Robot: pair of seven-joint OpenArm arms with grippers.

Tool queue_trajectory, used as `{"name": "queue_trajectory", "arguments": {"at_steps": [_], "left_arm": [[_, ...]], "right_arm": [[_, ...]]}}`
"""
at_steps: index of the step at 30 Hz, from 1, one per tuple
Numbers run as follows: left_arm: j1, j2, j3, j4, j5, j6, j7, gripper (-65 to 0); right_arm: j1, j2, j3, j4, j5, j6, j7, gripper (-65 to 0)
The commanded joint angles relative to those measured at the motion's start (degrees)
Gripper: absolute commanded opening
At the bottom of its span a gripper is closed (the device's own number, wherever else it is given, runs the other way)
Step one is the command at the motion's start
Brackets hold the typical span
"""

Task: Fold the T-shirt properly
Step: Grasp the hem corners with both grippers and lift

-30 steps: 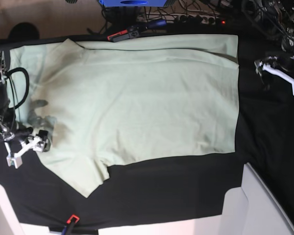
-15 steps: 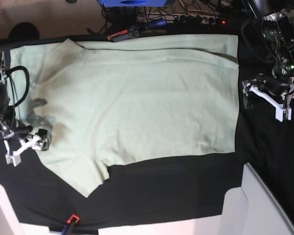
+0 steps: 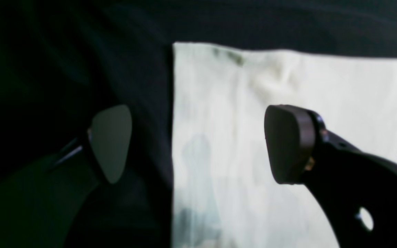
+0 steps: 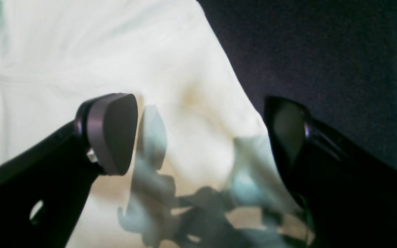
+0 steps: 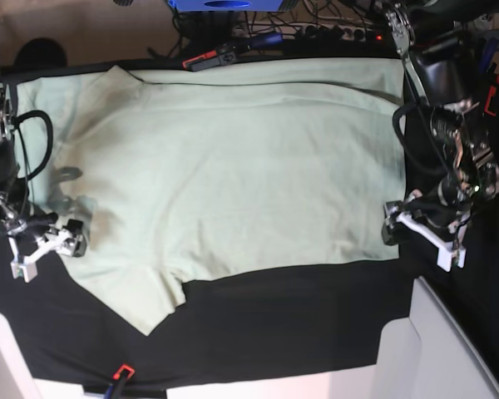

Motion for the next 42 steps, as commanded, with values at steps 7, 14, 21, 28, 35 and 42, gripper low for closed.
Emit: {"name": "queue_trajectory", "arguments": {"at_steps": [7, 14, 21, 28, 35, 42], "left_arm": [[-7.02, -3.13, 0.19, -15.3, -0.66, 1.68, -7.61, -5.4], [-10.18, -5.59, 0.9, -24.97, -0.57, 6.87, -14.11, -5.4], [-12.91, -5.77, 11.71, -24.09, -1.1, 6.87, -12.62, -5.4], [-8.33, -3.75, 5.2, -10.82, -0.66, 6.87, -7.17, -5.4], [-16.33, -3.75, 5.29, -25.15, -0.57, 6.87, -11.74, -5.4], [-22.23, -3.57, 16.63, -41.41, -1.01, 6.95, -21.58, -5.4]], "right_arm": [[0.31, 0.87, 0.13, 0.26, -0.06, 0.33, -1.84, -10.9], [0.31, 0.96, 0.13, 0.26, -0.06, 0.33, -1.84, -10.9], [0.31, 0.7, 0.13, 0.26, -0.06, 0.33, -1.84, -10.9], [0.22, 0.96, 0.04, 0.26, -0.24, 0.33, -1.84, -10.9], [0.22, 0.79, -0.05, 0.26, -0.24, 0.33, -1.92, -10.9], [0.22, 0.79, -0.05, 0.26, -0.24, 0.33, -1.92, -10.9]]}}
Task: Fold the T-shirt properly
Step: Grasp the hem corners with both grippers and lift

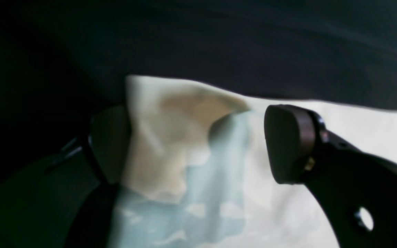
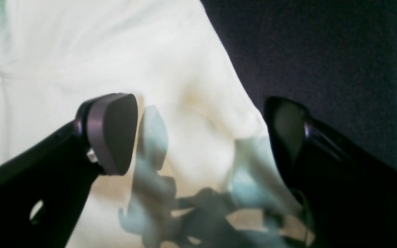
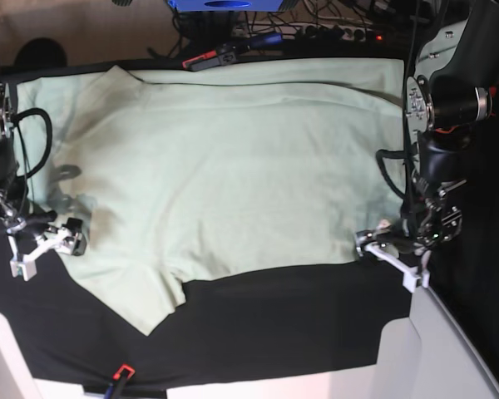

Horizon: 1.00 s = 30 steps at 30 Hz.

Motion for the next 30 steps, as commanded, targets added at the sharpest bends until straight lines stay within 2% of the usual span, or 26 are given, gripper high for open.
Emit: {"name": "queue_trajectory", "arguments": {"at_steps": [1, 4, 9, 23, 30], "left_arm": [[-2.32, -0.77, 0.37, -1.58, -0.36, -0.26, -2.31, -5.4], [-3.28, 0.19, 0.46, -6.42, -0.36, -0.26, -4.07, -5.4], [-1.97, 0.46, 0.37, -6.86, -0.45, -0.17, -4.34, -5.4], [-1.61, -4.73, 0.37, -6.77, -0.53, -0.08, -4.16, -5.4], [-1.53, -4.2, 0.73, -6.86, -0.18, -0.08, -4.34, -5.4]], "right_arm": [[0.7, 0.5, -0.05, -0.03, -0.46, -0.11, -2.19, -10.9], [0.7, 0.68, 0.04, -0.03, -0.46, -0.02, -2.19, -10.9], [0.7, 0.68, 0.04, -0.03, -0.46, 0.07, -2.8, -10.9], [0.7, 0.41, -0.05, -0.03, -0.46, 0.16, -3.68, -10.9], [0.88, 0.33, 0.04, 0.06, -0.46, 0.16, -3.68, -10.9]]}}
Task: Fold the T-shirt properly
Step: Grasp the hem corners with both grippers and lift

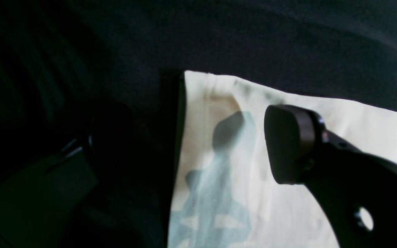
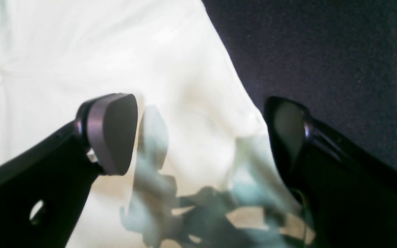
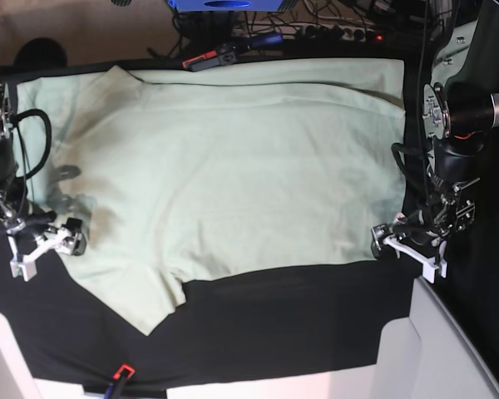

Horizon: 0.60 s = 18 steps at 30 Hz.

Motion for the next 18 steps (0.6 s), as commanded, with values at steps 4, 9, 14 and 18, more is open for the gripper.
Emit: {"name": "queue_trajectory", "arguments": {"at_steps": [4, 9, 14, 18], "left_arm": [[-0.7, 2.42, 0.25, 0.01, 0.39, 0.7, 1.76, -5.4], [-0.7, 4.0, 0.33, 0.01, 0.39, 0.7, 1.85, -5.4], [-0.61, 5.05, 0.33, -0.08, 0.39, 0.7, 1.85, -5.7], [0.45, 5.14, -0.1, 0.01, 0.39, 0.7, 1.68, -15.3]], "right_arm": [[0.72, 0.15, 0.04, 0.06, -0.46, -0.06, -2.68, -10.9], [0.72, 0.33, 0.04, 0.06, -0.46, -0.06, -2.68, -10.9], [0.72, 0.24, 0.04, 0.06, -0.46, -0.06, -2.68, -10.9], [0.72, 0.15, 0.04, 0.24, -0.46, -0.06, -2.68, -10.9]]}}
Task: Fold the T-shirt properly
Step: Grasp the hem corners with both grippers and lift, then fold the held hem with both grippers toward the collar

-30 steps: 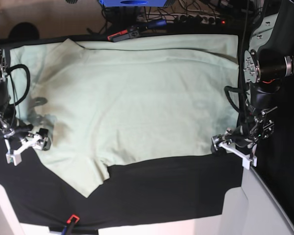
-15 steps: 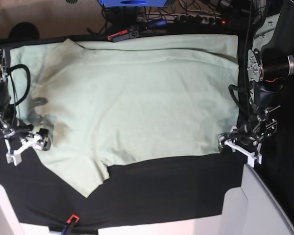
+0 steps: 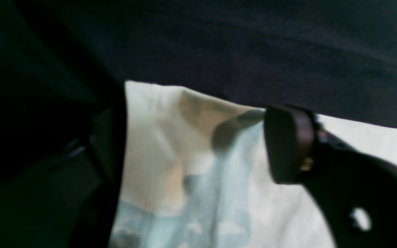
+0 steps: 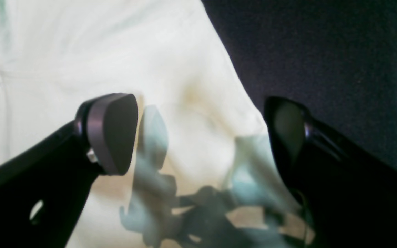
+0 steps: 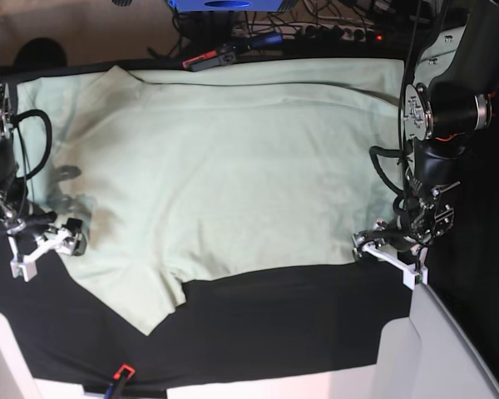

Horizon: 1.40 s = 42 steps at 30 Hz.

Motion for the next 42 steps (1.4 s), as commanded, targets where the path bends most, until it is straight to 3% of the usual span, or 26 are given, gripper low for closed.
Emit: {"name": "queue_trajectory", "arguments": {"at_steps": [1, 4, 6, 9, 16, 19, 23, 35, 38, 42], "left_arm": [[0.32, 0.51, 0.11, -0.39, -0.23, -0.87, 4.1, -20.7], [0.84, 0.42, 0.11, -0.47, -0.23, -0.87, 4.1, -39.3], [1.11, 0.24, 0.11, -0.39, -0.4, -0.87, 4.01, -47.7], [1.2, 0.16, 0.11, -0.39, -0.4, -0.87, 4.01, -54.9], [1.2, 0.16, 0.11, -0.39, -0.23, -0.87, 4.01, -65.0], [1.2, 0.16, 0.2, -0.39, -0.23, -0.87, 4.01, -65.0], [2.6, -0.11, 0.11, -0.21, -0.23, -0.87, 4.01, -65.0], [2.95, -1.43, 0.11, -0.21, -0.49, -0.87, 4.01, -65.0], [2.95, -1.43, 0.03, -0.21, -0.49, -0.87, 4.01, -65.0], [2.78, -1.43, 0.03, -0.21, -0.49, -0.87, 4.01, -65.0]], "right_arm": [[0.7, 0.24, 0.04, 0.7, -0.46, 0.16, -2.52, -10.9], [0.61, 0.24, 0.04, 1.93, -0.46, 0.16, -2.52, -10.9], [0.61, 0.24, 0.04, 1.93, -0.46, 0.16, -2.52, -10.9], [0.61, 0.24, 0.04, 1.93, -0.46, 0.16, -2.52, -10.9], [0.61, 0.24, 0.04, 1.93, -0.28, -0.11, -2.0, -10.9], [0.79, 0.33, 0.04, 1.93, -0.28, -0.64, 0.38, -10.9], [0.88, 0.77, -0.14, 1.93, -0.54, -5.56, 0.82, -10.2], [0.61, -1.78, -0.4, 1.66, -0.72, -3.71, -1.73, -11.2], [0.61, -1.78, -0.4, 1.75, -0.72, -3.71, -1.73, -17.8], [0.52, -1.78, -0.4, 1.75, -0.72, -3.71, -1.73, -34.1]]}}
